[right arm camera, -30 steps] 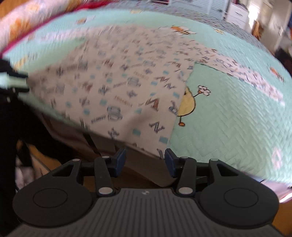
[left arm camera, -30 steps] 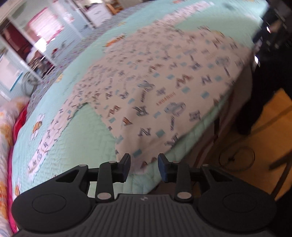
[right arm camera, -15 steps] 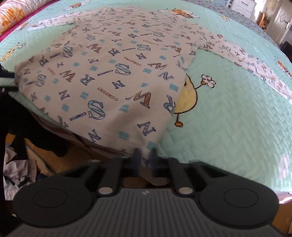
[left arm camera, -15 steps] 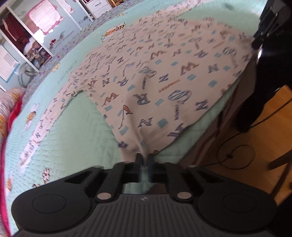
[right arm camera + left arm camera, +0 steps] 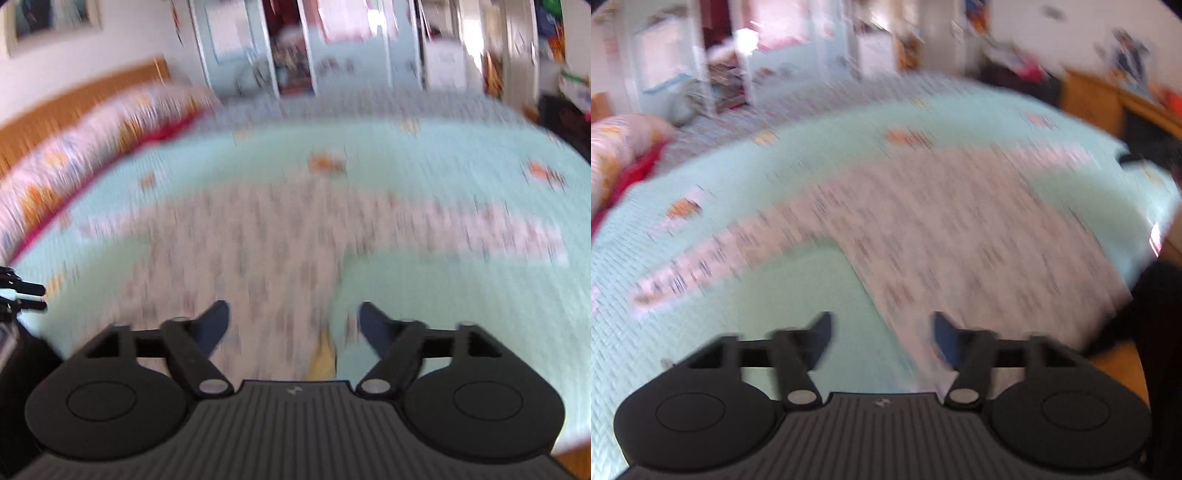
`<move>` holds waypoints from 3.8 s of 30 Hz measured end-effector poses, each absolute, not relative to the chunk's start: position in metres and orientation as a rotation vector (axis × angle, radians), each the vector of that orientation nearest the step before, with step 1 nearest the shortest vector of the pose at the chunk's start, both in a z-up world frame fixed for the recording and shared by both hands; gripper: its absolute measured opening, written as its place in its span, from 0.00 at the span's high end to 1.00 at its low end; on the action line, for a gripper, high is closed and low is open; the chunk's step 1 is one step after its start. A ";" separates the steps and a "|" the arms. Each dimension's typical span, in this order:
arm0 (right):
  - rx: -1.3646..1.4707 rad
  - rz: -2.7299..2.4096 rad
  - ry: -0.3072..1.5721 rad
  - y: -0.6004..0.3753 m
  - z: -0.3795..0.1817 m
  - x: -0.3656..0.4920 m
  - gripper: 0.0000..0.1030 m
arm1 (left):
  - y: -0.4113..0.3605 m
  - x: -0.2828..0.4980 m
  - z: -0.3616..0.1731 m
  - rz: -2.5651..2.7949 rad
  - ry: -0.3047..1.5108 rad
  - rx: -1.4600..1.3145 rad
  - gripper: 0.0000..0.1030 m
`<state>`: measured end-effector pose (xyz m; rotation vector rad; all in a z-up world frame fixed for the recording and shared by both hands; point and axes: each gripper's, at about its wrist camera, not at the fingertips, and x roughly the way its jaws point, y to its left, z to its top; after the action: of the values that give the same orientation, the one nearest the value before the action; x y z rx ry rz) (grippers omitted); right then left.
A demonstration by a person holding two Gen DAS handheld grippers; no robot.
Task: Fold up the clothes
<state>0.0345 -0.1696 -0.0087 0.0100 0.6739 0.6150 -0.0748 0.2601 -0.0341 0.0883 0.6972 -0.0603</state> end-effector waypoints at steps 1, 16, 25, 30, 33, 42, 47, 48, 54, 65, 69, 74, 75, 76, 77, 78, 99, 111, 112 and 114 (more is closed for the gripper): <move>0.016 0.649 0.654 -0.168 -0.006 0.054 0.21 | 0.263 -0.052 -0.033 -0.061 0.685 0.065 0.32; 0.028 0.929 0.904 -0.113 -0.099 0.392 0.21 | 0.350 0.256 -0.101 -0.217 0.871 -0.095 0.32; 0.018 1.071 0.976 -0.090 -0.144 0.432 0.23 | 0.349 0.281 -0.139 -0.356 0.951 0.040 0.32; 0.058 1.093 0.973 -0.091 -0.147 0.434 0.43 | 0.346 0.286 -0.139 -0.408 0.942 0.018 0.33; 0.049 1.104 0.972 -0.089 -0.148 0.429 0.51 | 0.330 0.286 -0.141 -0.443 0.931 0.058 0.38; -0.048 1.052 0.958 -0.076 -0.146 0.419 0.92 | 0.327 0.283 -0.143 -0.362 0.879 0.064 0.94; -0.074 1.009 0.905 -0.074 -0.140 0.412 0.94 | 0.324 0.286 -0.136 -0.248 0.821 0.133 0.95; -0.076 0.997 0.890 -0.074 -0.138 0.412 0.94 | 0.326 0.291 -0.133 -0.234 0.816 0.129 0.95; -0.053 0.914 0.762 -0.072 -0.103 0.438 0.95 | 0.343 0.325 -0.099 -0.162 0.717 0.134 0.95; 0.034 0.680 0.799 -0.055 -0.139 0.476 0.79 | 0.359 0.356 -0.128 -0.004 0.770 0.126 0.58; 0.158 0.581 0.652 -0.101 -0.100 0.424 0.58 | 0.374 0.301 -0.101 0.036 0.725 0.095 0.43; 0.180 0.590 0.628 -0.146 -0.066 0.318 0.48 | 0.377 0.183 -0.091 0.113 0.745 -0.091 0.42; 0.188 0.582 0.641 -0.153 -0.067 0.292 0.46 | 0.372 0.153 -0.091 0.116 0.745 -0.125 0.42; 0.203 0.574 0.659 -0.160 -0.069 0.267 0.45 | 0.365 0.124 -0.094 0.114 0.752 -0.159 0.42; 0.228 0.565 0.685 -0.167 -0.073 0.244 0.45 | 0.357 0.096 -0.097 0.109 0.767 -0.193 0.42; 0.255 0.558 0.716 -0.173 -0.077 0.221 0.45 | 0.347 0.070 -0.101 0.098 0.785 -0.225 0.42; 0.819 0.465 1.067 -0.183 -0.167 0.080 0.44 | 0.308 -0.022 -0.150 0.030 0.884 -0.764 0.29; 0.837 0.422 1.063 -0.186 -0.182 0.078 0.79 | 0.301 -0.013 -0.156 -0.003 0.921 -0.884 0.79; 0.843 0.420 1.063 -0.187 -0.182 0.077 0.80 | 0.300 -0.014 -0.159 -0.002 0.925 -0.908 0.81; 0.843 0.420 1.061 -0.188 -0.183 0.076 0.82 | 0.300 -0.021 -0.163 0.020 0.917 -0.934 0.94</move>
<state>0.0765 -0.1880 -0.1825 0.8432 1.0610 0.4197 -0.0210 0.3001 -0.1634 -0.9338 0.9167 0.0198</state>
